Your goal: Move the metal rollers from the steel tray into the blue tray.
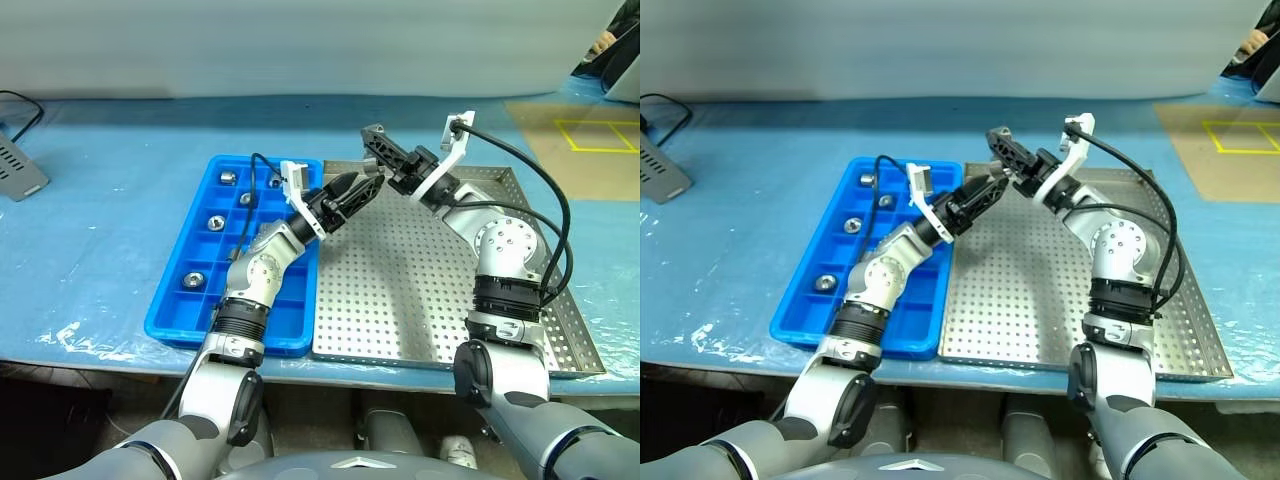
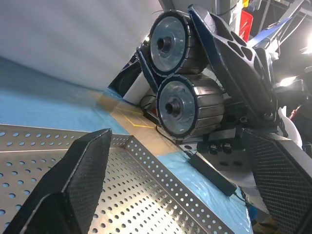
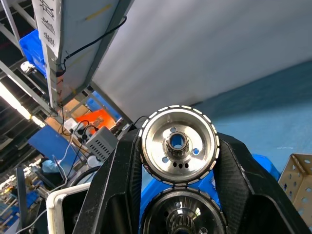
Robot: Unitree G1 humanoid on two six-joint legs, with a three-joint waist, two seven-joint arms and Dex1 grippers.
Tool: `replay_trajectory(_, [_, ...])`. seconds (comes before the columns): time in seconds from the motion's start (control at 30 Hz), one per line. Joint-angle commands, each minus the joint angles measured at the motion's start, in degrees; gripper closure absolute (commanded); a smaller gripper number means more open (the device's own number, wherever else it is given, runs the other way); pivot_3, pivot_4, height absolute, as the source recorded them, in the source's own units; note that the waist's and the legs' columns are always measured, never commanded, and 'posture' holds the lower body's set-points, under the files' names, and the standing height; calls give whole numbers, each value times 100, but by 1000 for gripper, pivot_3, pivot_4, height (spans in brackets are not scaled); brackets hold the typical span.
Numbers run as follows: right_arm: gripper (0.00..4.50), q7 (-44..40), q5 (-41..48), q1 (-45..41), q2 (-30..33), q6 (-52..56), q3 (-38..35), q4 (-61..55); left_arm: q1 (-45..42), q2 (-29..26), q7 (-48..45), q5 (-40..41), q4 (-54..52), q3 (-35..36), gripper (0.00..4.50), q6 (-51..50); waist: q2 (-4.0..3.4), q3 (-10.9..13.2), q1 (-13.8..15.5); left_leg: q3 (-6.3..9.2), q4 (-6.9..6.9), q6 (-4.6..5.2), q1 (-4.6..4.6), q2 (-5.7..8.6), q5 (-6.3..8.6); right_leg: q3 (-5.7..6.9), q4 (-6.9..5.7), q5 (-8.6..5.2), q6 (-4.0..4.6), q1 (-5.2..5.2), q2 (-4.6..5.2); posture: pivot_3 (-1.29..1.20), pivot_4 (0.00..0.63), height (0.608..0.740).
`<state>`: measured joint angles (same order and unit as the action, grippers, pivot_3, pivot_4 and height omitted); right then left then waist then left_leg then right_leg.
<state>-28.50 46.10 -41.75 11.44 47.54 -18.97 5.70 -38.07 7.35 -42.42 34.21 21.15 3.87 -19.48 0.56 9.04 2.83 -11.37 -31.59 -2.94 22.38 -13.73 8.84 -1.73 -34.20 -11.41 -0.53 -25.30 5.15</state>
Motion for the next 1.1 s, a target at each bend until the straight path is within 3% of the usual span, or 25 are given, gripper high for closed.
replay_trajectory(0.03, [2823,-27,217,-73,-14,-55,20,-313,-148,93,-62,-37,-123,-121,0,54,0,0,-1,0,6,-1,0,0,-1,1,6,0,0,0,0,-118,150,740])
replay_trajectory(0.2, [2823,-43,180,10,-37,-57,144,-346,-247,128,-77,-136,-20,-109,0,330,0,0,0,0,34,-7,0,1,-6,6,36,2,-1,3,-4,-118,150,740])
replay_trajectory(0.3, [2823,-29,162,45,-44,-85,194,-344,-347,182,4,-143,116,3,609,539,0,0,0,0,38,-7,3,2,-5,7,41,3,-2,3,-5,-122,150,740])
replay_trajectory(0.5, [2823,8,147,130,-70,-147,251,-363,-264,210,-186,-25,14,-63,2697,469,0,0,7,0,37,-6,1,3,-6,6,42,3,-1,6,-2,-125,150,740])
replay_trajectory(0.53, [2823,19,146,134,-75,-168,242,-351,-238,209,-195,-16,-30,-76,2837,443,0,0,6,0,36,-6,1,3,-6,6,42,3,-1,7,-2,-125,150,740])
replay_trajectory(0.8, [2823,736,736,-275,-524,-469,-541,81,37,107,76,-165,-242,-90,2836,489,0,0,-31,0,36,-7,-6,2,-6,6,39,3,-1,11,-3,-121,150,740])
replay_trajectory(0.83, [2823,1019,1000,-435,-648,-596,-830,233,57,111,177,-168,-271,-35,2836,546,0,0,-37,0,36,-6,-6,2,-6,6,39,3,-1,11,-4,-114,150,740])
replay_trajectory(0.93, [2823,2725,2913,-1425,-1060,-1945,-2610,1355,-31,209,836,68,-195,523,2836,851,-4,3,-82,0,36,-4,-12,1,-5,1,30,5,1,7,-7,-113,150,740])
replay_trajectory(0.97, [2823,2850,3078,-1522,-1019,-2155,-2833,1580,-92,228,1100,217,-152,782,2836,959,-8,4,-68,0,37,-3,-14,0,-4,0,23,7,3,3,-7,-114,150,740])
replay_trajectory(1.03, [2823,2596,2813,-1439,-810,-2013,-2600,1661,-218,208,1607,498,-115,1227,2836,1188,-14,9,131,-1,39,-2,-7,1,-4,10,22,5,3,9,3,-112,150,740])
replay_trajectory(1.1, [2823,2239,2254,-1186,-616,-1604,-1842,1432,-270,202,1947,866,-290,1602,2836,1268,-10,7,153,-1,33,-2,0,-1,-10,13,47,5,2,35,-1,-100,150,740])
